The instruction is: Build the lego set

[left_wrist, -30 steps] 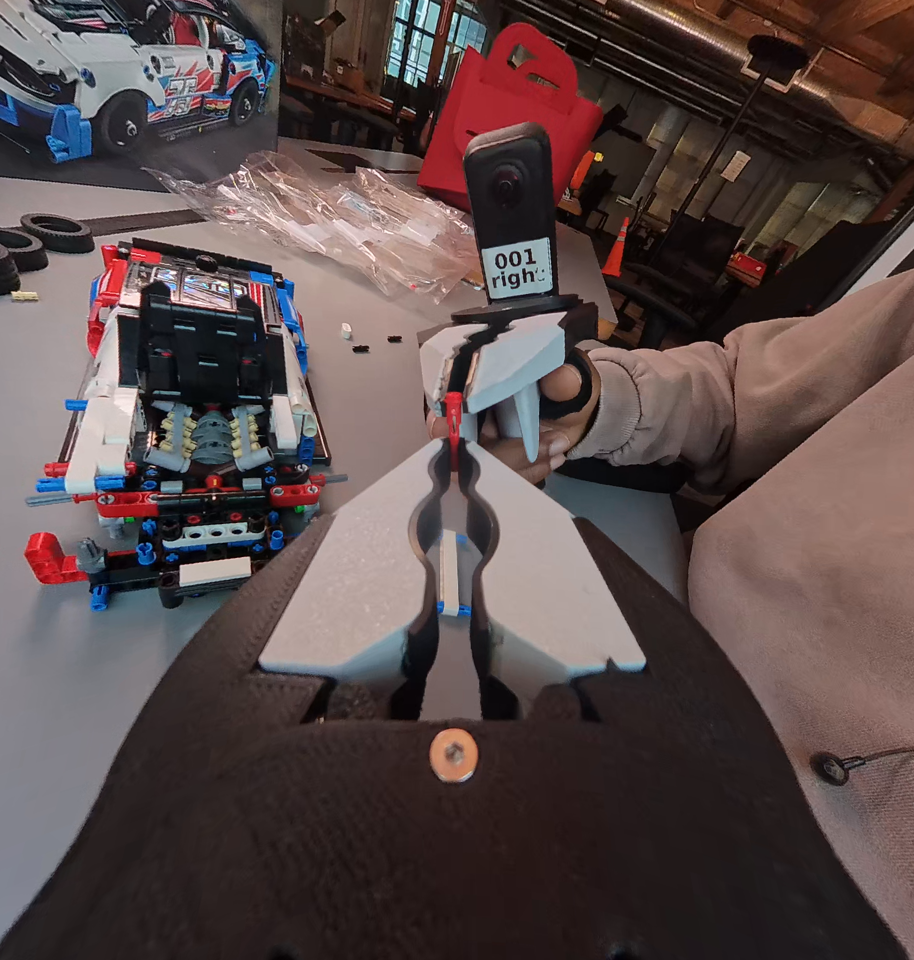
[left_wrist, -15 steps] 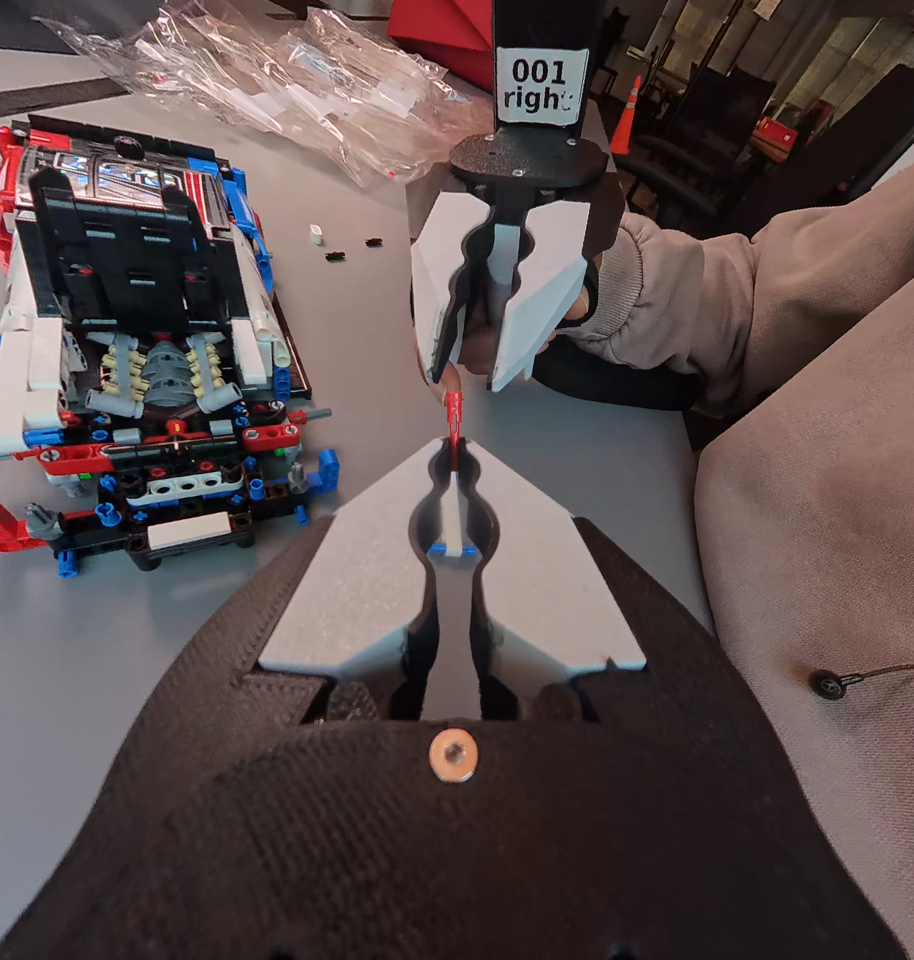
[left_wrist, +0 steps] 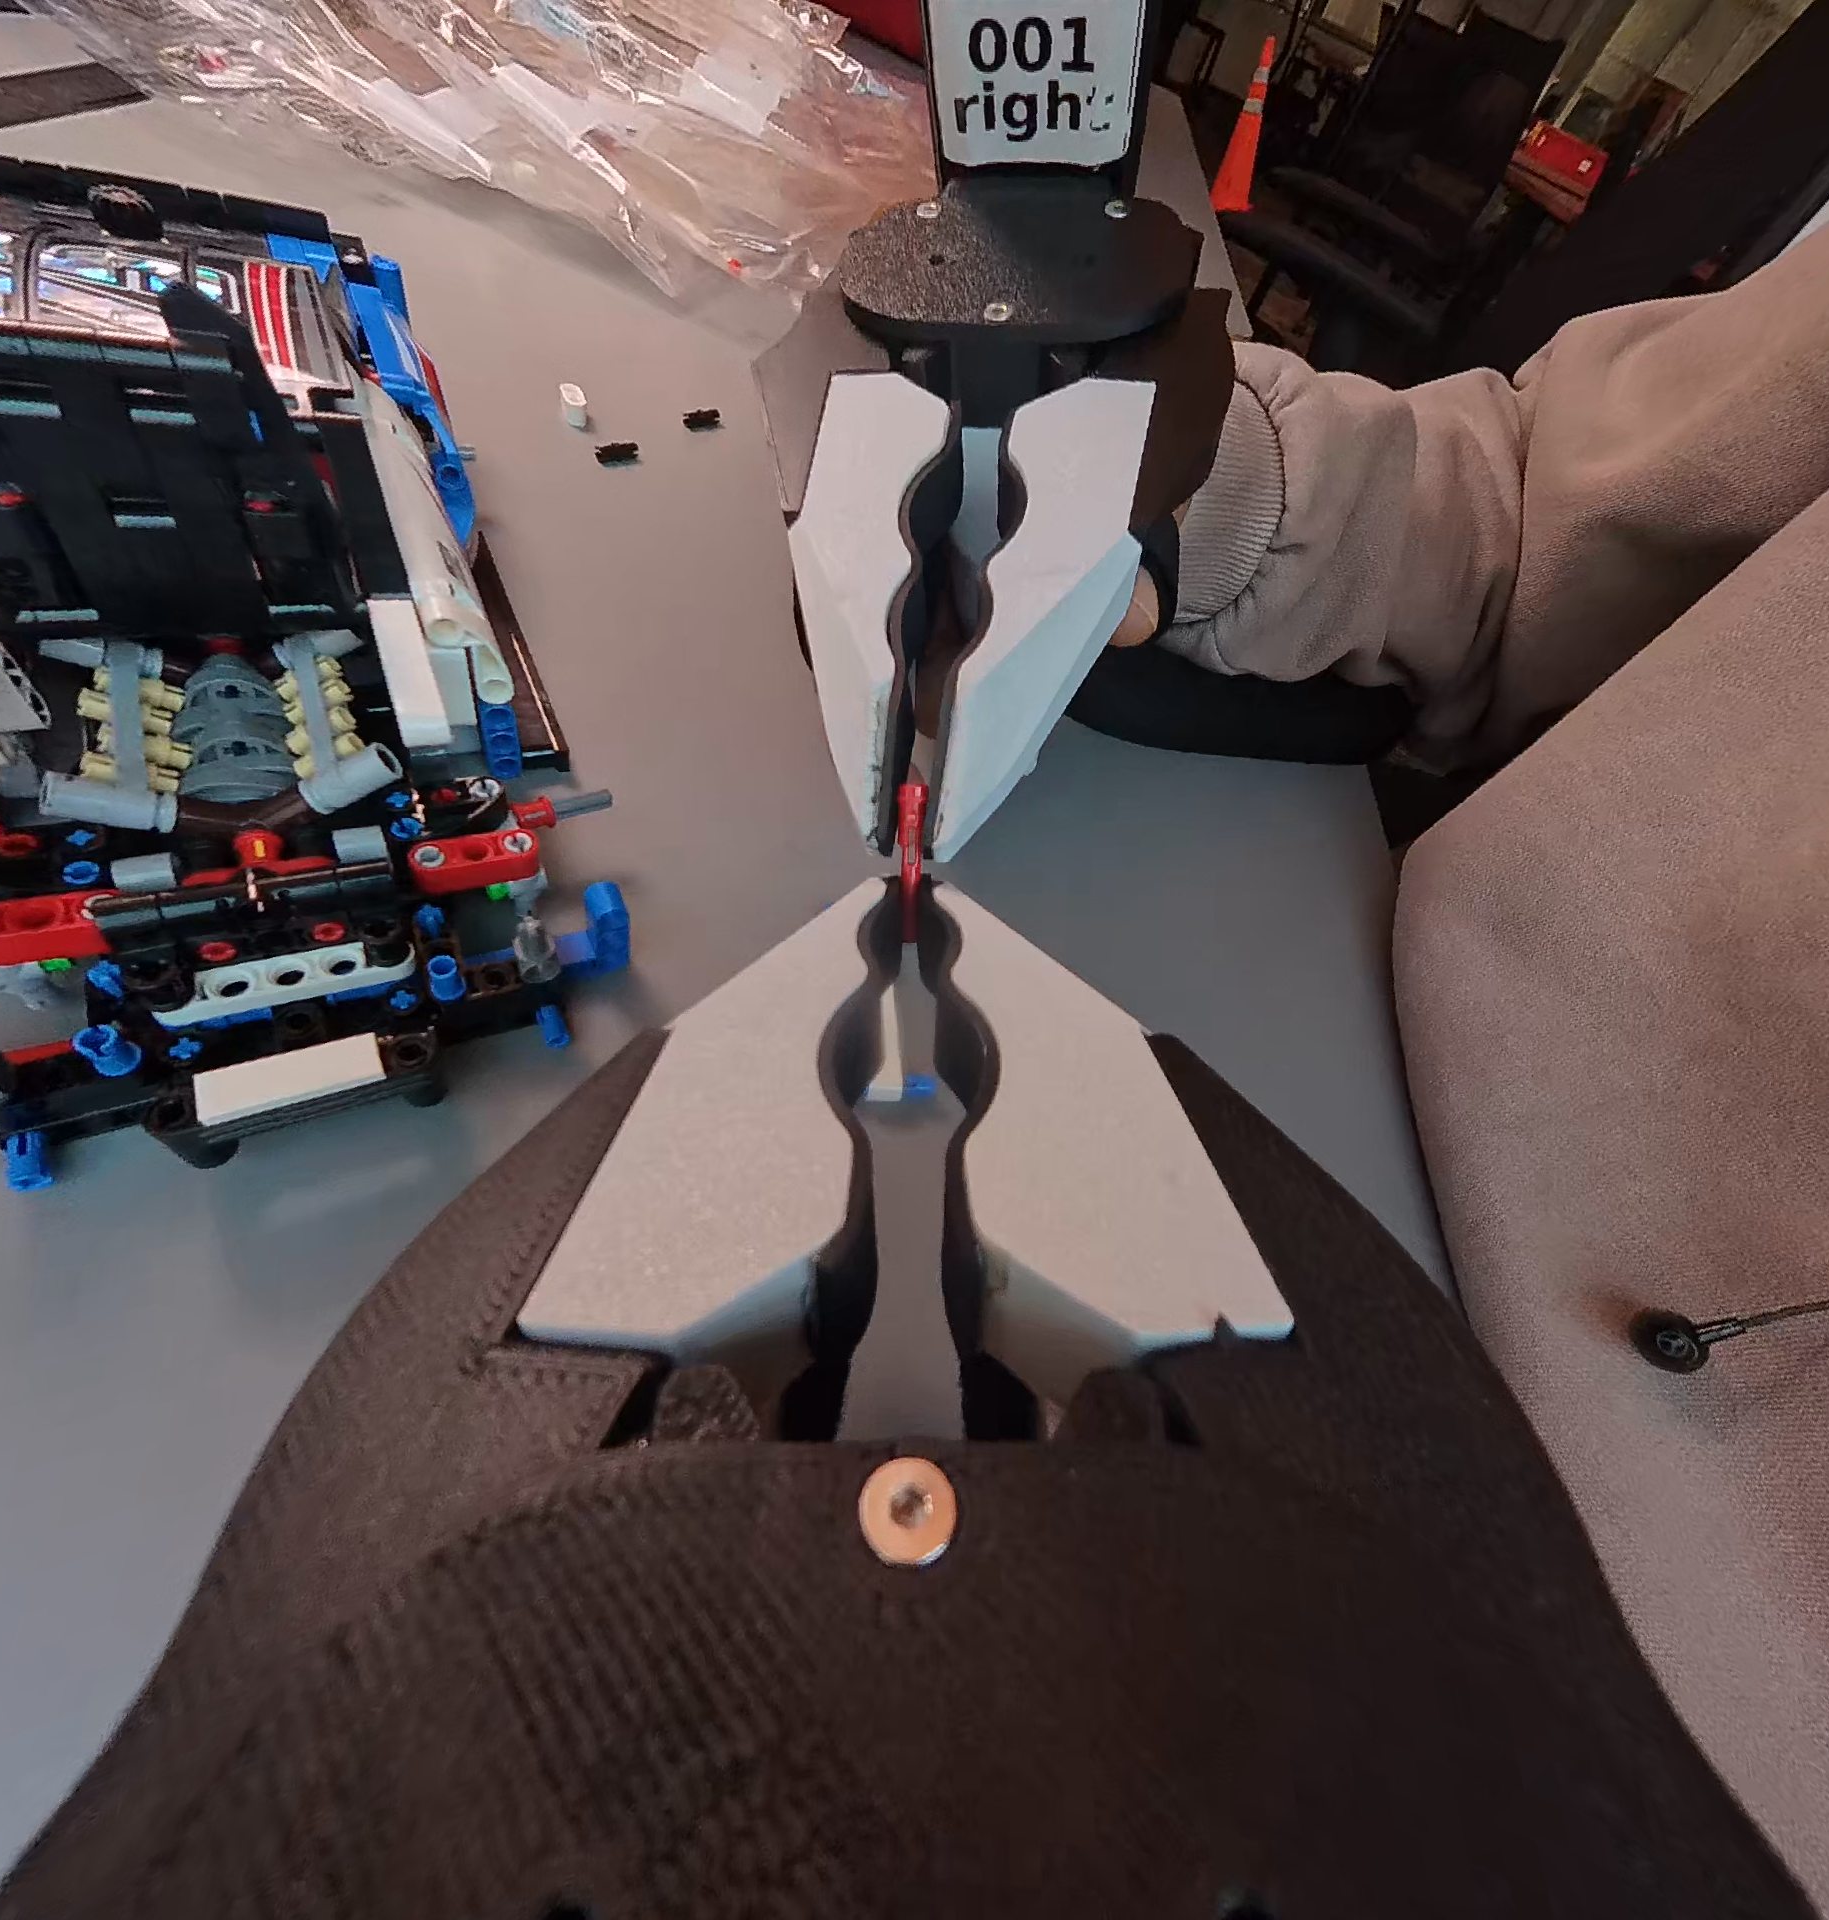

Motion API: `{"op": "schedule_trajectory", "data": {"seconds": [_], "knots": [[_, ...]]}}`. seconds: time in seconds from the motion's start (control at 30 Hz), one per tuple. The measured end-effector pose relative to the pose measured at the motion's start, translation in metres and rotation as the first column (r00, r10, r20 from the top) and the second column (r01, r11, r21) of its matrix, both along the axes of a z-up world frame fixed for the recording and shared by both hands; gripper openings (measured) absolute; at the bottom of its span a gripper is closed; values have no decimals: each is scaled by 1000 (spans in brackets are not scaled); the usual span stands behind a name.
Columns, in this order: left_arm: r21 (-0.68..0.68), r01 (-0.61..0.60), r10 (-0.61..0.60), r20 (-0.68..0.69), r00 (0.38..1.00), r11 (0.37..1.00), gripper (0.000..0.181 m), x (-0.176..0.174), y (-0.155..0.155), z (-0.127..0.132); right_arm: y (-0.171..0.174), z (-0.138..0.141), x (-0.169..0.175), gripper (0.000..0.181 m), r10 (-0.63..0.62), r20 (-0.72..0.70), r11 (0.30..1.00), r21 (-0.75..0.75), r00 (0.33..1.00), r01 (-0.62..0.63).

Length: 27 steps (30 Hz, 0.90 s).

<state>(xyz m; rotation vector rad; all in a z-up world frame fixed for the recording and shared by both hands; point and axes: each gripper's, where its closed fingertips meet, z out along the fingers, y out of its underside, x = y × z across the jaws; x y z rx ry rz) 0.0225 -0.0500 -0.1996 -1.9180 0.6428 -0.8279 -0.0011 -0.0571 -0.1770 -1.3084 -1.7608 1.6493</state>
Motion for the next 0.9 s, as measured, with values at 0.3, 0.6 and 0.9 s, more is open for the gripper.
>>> {"op": "schedule_trajectory", "data": {"seconds": [0.3,0.6,0.9], "knots": [[-1,-5,5,8,1000,1000,0,-2,1,0,3,-3,1,3,-2,21,1000,14,1000,2],[1,9,-9,0,1000,1000,0,-1,-1,0,2,-11,9,4,27,54,997,75,998,-31],[2,4,-4,18,1000,1000,0,-2,-1,2,4,-8,7,4,12,41,999,30,999,-13]]}}
